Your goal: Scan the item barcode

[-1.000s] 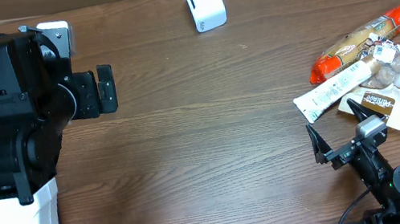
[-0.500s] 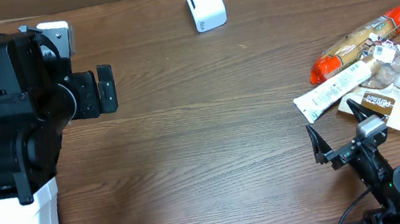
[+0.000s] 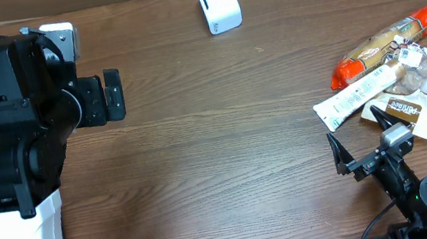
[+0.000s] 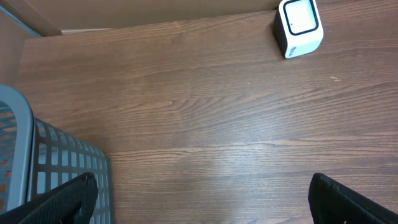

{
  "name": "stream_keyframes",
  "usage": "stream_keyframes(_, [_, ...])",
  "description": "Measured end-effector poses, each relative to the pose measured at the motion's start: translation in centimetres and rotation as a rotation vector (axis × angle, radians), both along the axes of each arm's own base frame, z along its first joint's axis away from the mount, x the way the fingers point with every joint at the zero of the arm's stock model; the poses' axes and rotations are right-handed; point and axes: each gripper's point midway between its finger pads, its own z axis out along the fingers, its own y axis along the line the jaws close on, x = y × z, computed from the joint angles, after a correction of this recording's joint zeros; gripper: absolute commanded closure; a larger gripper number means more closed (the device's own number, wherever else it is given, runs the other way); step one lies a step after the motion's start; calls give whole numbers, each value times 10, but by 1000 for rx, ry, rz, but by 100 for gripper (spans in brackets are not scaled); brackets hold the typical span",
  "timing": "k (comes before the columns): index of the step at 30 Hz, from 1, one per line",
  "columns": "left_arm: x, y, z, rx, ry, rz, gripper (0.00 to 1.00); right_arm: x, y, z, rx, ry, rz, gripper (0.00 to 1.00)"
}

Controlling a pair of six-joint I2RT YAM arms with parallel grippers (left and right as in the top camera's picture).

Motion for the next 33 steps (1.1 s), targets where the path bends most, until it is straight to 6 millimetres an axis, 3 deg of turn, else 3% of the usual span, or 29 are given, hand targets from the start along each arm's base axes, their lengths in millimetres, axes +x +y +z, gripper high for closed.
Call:
stream_keyframes(10, [4,0,-8,0,-45,-2,0,0,0,0,0,1,-1,0])
stream_keyframes(18, [28,-9,-13,-42,-441,-40,0,0,0,0,0,1,0,0])
stream_keyframes(27, [-6,-12,-32,-39,-850,-86,0,0,0,0,0,1,-1,0])
stream_keyframes(30, [-19,-17,-48,-3,-928,-133,1,0,0,0,1,1,-1,0])
stream_keyframes(33, [-31,-19,-80,35,-940,-170,0,0,0,0,0,1,0,0])
